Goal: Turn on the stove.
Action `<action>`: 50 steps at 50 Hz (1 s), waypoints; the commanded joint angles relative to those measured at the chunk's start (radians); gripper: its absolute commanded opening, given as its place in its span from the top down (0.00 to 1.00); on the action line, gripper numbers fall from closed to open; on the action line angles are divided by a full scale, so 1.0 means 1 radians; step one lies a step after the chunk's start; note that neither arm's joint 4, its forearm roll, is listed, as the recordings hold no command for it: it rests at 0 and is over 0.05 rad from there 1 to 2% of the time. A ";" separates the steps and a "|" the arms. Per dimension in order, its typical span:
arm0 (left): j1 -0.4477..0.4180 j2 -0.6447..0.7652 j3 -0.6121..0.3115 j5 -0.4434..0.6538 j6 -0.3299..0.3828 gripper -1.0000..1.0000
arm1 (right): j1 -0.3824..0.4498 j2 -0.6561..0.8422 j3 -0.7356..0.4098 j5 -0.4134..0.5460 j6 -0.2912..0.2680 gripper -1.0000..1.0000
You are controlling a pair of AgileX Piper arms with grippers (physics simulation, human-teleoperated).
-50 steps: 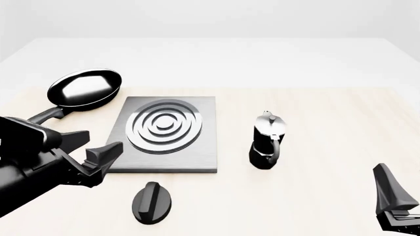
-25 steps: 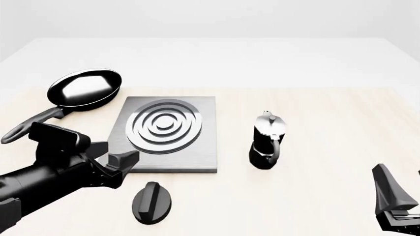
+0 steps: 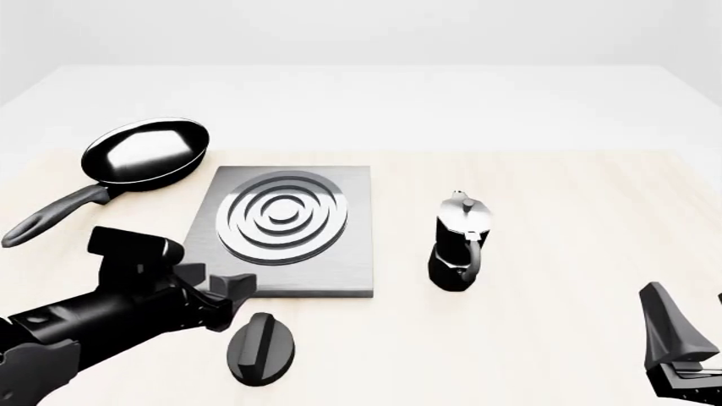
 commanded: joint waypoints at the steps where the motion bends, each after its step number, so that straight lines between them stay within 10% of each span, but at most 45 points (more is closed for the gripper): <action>1: -0.005 0.036 0.011 -0.025 -0.034 0.00 | 0.001 0.001 0.000 0.002 0.004 0.00; 50: 0.004 0.254 0.077 -0.232 -0.142 0.00 | 0.002 0.052 0.001 -0.028 0.008 0.00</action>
